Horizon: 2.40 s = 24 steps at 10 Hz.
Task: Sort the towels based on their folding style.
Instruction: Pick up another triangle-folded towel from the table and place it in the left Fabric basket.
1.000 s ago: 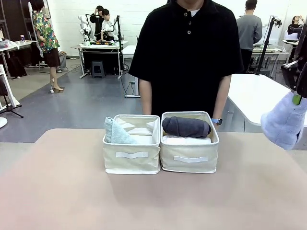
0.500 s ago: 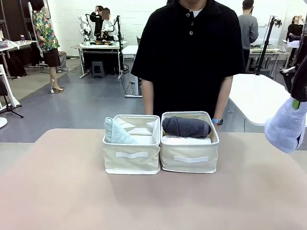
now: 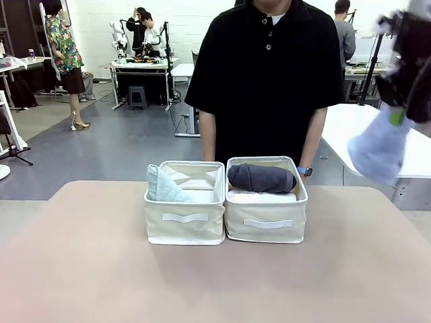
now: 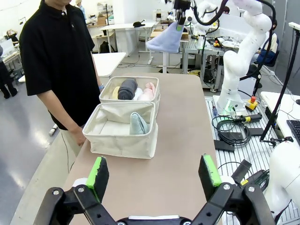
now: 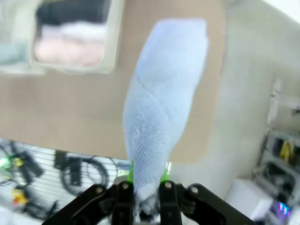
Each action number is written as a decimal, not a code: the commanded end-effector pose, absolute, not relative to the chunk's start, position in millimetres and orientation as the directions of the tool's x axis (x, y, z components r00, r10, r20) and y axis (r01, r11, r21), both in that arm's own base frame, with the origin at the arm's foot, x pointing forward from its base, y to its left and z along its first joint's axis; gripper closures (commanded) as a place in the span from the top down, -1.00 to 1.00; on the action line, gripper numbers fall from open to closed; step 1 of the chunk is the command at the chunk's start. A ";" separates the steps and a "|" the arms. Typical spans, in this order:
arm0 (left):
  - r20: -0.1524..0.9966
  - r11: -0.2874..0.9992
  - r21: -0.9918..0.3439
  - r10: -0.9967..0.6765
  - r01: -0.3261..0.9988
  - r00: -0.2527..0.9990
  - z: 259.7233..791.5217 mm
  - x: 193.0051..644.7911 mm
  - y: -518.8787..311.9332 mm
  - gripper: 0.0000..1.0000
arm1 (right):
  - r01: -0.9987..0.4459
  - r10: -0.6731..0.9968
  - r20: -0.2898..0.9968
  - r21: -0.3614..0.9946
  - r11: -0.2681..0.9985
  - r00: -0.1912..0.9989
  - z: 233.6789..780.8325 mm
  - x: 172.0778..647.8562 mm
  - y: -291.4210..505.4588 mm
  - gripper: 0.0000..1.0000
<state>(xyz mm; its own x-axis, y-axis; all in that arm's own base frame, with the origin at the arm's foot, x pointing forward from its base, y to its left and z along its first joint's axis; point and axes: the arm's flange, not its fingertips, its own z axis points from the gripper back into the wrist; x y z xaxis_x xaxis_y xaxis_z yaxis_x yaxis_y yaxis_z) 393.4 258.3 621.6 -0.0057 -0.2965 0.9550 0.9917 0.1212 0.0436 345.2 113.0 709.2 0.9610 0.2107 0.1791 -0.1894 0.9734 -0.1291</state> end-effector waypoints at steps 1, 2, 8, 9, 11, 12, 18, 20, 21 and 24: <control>0.952 0.129 0.049 -0.306 0.990 -0.007 620.7 391.0 257.2 1.00 | -0.619 0.682 0.275 -0.286 0.731 0.678 756.7 359.1 166.1 -0.66; 0.952 0.129 0.049 -0.306 0.990 -0.007 620.7 391.0 257.2 1.00 | -0.746 0.788 0.265 -0.259 0.614 0.556 773.4 363.5 197.5 -0.66; 0.952 0.129 0.049 -0.306 0.990 -0.007 620.7 391.0 257.2 1.00 | -0.948 0.976 0.163 -0.261 0.185 0.145 761.2 405.3 332.4 -0.66; 0.952 0.129 0.049 -0.306 0.990 -0.007 620.7 391.0 257.2 1.00 | -0.943 0.958 0.204 -0.222 0.246 0.201 751.6 397.2 330.4 -0.66; 0.952 0.129 0.049 -0.306 0.990 -0.007 620.7 391.0 257.2 1.00 | -0.943 0.958 0.204 -0.222 0.246 0.201 751.6 397.2 330.4 -0.66; 0.952 0.129 0.049 -0.306 0.990 -0.007 620.7 391.0 257.2 1.00 | -0.943 0.958 0.204 -0.222 0.246 0.201 751.6 397.2 330.4 -0.66; 0.952 0.129 0.049 -0.306 0.990 -0.007 620.7 391.0 257.2 1.00 | -0.965 0.999 0.024 -0.260 -0.032 -0.039 753.7 456.4 378.7 -0.66; 0.952 0.129 0.049 -0.306 0.990 -0.007 620.7 391.0 257.2 1.00 | -0.952 0.993 -0.011 -0.283 -0.118 -0.120 752.6 487.0 395.0 -0.66; 0.952 0.129 0.049 -0.306 0.990 -0.007 620.7 391.0 257.2 1.00 | -0.943 0.988 -0.012 -0.297 -0.153 -0.156 748.0 502.0 397.8 -0.66; 0.952 0.129 0.049 -0.306 0.990 -0.007 620.7 391.0 257.2 1.00 | -0.930 0.973 0.005 -0.296 -0.219 -0.231 711.7 541.4 415.7 -0.66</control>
<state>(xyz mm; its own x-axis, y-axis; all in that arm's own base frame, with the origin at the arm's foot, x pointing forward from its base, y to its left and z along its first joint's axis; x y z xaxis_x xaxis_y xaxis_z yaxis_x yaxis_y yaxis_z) 393.5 257.5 621.6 -0.0062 -0.2964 0.9550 0.9918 0.1202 0.0438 520.6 394.1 698.7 -0.2089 0.9779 0.0037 -0.9371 -0.1991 -0.2868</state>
